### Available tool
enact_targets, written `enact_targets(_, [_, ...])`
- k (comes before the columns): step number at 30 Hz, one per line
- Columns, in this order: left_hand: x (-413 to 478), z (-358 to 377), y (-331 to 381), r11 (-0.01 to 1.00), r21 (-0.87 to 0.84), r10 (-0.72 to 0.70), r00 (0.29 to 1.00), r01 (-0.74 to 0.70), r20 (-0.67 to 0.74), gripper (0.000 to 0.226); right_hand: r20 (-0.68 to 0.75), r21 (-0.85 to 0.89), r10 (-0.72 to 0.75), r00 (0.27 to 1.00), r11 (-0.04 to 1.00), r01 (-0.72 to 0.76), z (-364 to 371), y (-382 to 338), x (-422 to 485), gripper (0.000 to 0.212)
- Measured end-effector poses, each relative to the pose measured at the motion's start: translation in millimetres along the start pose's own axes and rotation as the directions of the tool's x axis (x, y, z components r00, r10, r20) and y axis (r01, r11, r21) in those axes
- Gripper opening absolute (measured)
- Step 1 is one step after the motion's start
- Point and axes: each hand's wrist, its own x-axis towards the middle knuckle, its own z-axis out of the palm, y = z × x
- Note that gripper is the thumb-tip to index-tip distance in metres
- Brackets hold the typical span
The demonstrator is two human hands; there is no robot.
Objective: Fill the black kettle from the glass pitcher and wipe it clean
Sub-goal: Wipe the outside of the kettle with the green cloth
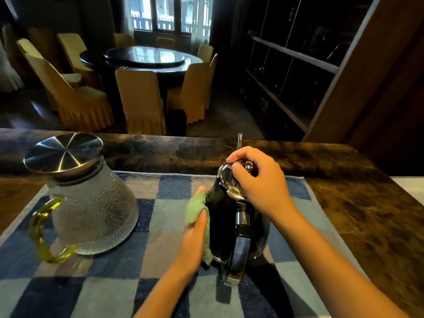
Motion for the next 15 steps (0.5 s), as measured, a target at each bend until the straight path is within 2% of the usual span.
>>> enact_targets(1, [-7,6,5,1.0,-0.004,0.028,0.999,-0.028,0.015,0.027,-0.003,-0.009,-0.001,1.0,1.0,0.001,0,0,0,0.015])
enact_targets(3, [-8,17,17,0.992,0.031,0.123,0.99,-0.126,0.067,0.058,-0.002,-0.031,0.0,1.0,1.0,0.0,-1,-1,-2,0.015])
enact_targets(4, [-4,21,24,0.982,0.051,0.177,0.98,-0.182,0.088,0.064,0.002,-0.04,0.001,1.0,0.999,-0.001,-1,-1,-2,0.015])
enact_targets(7, [23,24,42,0.976,0.03,0.214,0.974,-0.217,0.079,0.06,0.011,-0.06,0.003,1.0,0.998,-0.003,-2,-3,-3,0.015])
enact_targets(9, [33,16,46,0.97,0.085,0.221,0.972,-0.227,0.08,0.057,0.01,-0.065,0.004,1.0,0.998,-0.003,-1,-4,-3,0.016])
enact_targets(11, [29,4,34,0.984,0.056,0.165,0.982,-0.17,0.096,0.046,0.012,-0.07,0.002,1.0,0.998,-0.001,0,-4,-3,0.015])
enact_targets(13, [8,-1,10,0.999,0.017,0.05,0.996,-0.051,0.076,0.041,0.013,-0.069,-0.004,1.0,0.998,0.005,-1,-3,-2,0.014])
enact_targets(14, [-2,0,-7,1.0,0.01,-0.027,0.999,0.027,0.034,0.047,0.016,-0.07,-0.004,1.0,0.998,0.005,-1,-3,-2,0.014])
enact_targets(15, [-15,5,-12,0.997,0.011,-0.074,0.997,0.074,0.025,0.063,0.018,-0.073,-0.003,1.0,0.997,0.004,-1,-3,-2,0.014])
